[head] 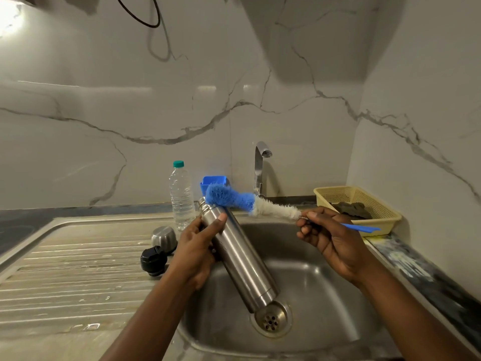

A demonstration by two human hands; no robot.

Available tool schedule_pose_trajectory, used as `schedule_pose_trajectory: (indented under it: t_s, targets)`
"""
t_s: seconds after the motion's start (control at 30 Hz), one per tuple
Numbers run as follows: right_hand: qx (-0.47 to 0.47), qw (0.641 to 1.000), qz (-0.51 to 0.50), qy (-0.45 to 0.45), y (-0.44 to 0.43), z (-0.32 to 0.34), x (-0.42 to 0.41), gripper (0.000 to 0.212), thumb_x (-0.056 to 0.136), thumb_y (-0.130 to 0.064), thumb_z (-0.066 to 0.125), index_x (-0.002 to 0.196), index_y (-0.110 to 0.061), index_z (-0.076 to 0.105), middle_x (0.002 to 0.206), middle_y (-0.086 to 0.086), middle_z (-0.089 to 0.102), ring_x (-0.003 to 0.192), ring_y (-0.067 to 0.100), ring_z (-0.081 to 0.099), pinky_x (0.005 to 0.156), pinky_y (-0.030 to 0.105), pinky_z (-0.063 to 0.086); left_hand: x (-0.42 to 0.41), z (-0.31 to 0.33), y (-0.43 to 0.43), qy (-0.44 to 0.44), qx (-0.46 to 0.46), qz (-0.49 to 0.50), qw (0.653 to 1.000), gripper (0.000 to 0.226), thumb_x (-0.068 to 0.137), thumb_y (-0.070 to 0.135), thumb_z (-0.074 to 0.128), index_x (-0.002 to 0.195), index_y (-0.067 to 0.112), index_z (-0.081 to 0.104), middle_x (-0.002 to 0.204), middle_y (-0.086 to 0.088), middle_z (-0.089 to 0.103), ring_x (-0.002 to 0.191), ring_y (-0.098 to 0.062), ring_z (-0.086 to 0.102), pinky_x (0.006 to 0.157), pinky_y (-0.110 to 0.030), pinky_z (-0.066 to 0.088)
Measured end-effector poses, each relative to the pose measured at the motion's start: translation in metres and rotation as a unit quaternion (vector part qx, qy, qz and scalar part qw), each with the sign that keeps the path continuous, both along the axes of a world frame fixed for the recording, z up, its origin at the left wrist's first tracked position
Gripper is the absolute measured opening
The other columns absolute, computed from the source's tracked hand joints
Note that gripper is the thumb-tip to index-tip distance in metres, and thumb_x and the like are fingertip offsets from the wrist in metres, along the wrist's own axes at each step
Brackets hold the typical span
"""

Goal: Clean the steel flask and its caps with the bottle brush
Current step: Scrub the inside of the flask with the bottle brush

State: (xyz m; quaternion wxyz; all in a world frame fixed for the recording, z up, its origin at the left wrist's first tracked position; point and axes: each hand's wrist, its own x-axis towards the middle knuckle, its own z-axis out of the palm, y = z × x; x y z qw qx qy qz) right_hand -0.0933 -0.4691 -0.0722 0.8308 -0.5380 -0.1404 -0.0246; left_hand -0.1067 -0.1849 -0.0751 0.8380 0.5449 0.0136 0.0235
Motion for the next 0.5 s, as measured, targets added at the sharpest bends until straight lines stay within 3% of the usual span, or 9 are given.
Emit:
schedule_pose_trajectory:
  t_s: [0.13,0.37,0.5]
  targets:
    - [-0.011,1.000,0.005,-0.011,0.003,0.002,0.000,0.019,0.101,-0.004,0.054,0.109,0.009,0.066,0.091,0.022,0.070,0.076,0.021,0.069,0.076,0.036,0.064,-0.003,-0.002,-0.005,-0.008,0.006,-0.017,1.000,0.051,0.083,0.024,0.081,0.130,0.010,0.066,0.129,-0.024,0.068,0.107,-0.035,0.072,0.080,-0.044,0.064]
    - [0.018,1.000,0.002,-0.002,-0.004,0.008,-0.002,0.021,0.095,-0.006,0.058,0.084,-0.007,0.076,0.083,0.018,0.068,0.069,0.018,0.065,0.070,0.033,0.063,-0.002,-0.002,-0.006,-0.003,-0.013,-0.025,1.000,0.051,0.085,0.022,0.080,0.133,0.013,0.066,0.129,-0.022,0.069,0.111,-0.039,0.070,0.080,-0.046,0.064]
    - [0.039,0.999,-0.006,0.004,-0.008,0.009,-0.002,0.015,0.090,-0.011,0.061,0.089,-0.002,0.073,0.083,0.018,0.068,0.068,0.017,0.066,0.070,0.032,0.063,0.001,-0.001,-0.001,0.003,-0.019,-0.008,1.000,0.056,0.082,0.024,0.080,0.135,0.013,0.066,0.127,-0.020,0.070,0.114,-0.040,0.069,0.086,-0.050,0.063]
